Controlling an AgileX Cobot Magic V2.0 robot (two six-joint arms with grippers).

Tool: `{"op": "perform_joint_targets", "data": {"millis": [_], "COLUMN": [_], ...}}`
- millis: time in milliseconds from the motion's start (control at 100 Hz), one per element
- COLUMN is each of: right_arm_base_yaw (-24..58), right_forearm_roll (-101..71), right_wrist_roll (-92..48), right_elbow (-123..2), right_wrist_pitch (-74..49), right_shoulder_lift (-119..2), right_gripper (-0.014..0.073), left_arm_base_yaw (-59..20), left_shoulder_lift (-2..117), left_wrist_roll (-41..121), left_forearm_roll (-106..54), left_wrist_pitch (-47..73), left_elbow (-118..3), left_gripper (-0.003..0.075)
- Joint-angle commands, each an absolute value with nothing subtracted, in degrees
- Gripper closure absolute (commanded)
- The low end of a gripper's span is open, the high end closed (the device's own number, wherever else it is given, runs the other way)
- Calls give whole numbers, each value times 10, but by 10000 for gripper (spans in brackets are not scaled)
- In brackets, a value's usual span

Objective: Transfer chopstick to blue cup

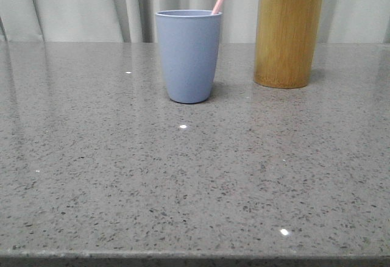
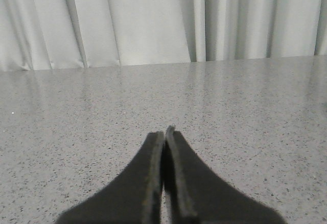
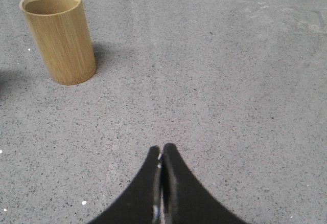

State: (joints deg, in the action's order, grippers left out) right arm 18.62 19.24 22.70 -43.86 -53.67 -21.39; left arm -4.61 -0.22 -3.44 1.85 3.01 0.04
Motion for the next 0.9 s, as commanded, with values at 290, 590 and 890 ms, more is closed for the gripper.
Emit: {"op": "perform_joint_targets", "data": {"millis": [290,590,890], "right_arm_base_yaw": [181,181,181], "right_forearm_roll": [213,213,199], "right_wrist_roll": [227,227,193], "right_elbow": [-451,-451,-392], "right_wrist_pitch": [-502,-502,-466], "right_shoulder_lift": [-219,-219,-174], "right_gripper": [715,715,715], "left_arm_base_yaw": [-44,-44,-44], "left_shoulder_lift": [-22,-22,-22], "left_wrist_roll": [-40,-40,-40], "left_forearm_roll": [19,19,19], "left_wrist_pitch": [-21,-21,-21], "left_elbow": [6,6,6], "left_gripper": [739,739,739]}}
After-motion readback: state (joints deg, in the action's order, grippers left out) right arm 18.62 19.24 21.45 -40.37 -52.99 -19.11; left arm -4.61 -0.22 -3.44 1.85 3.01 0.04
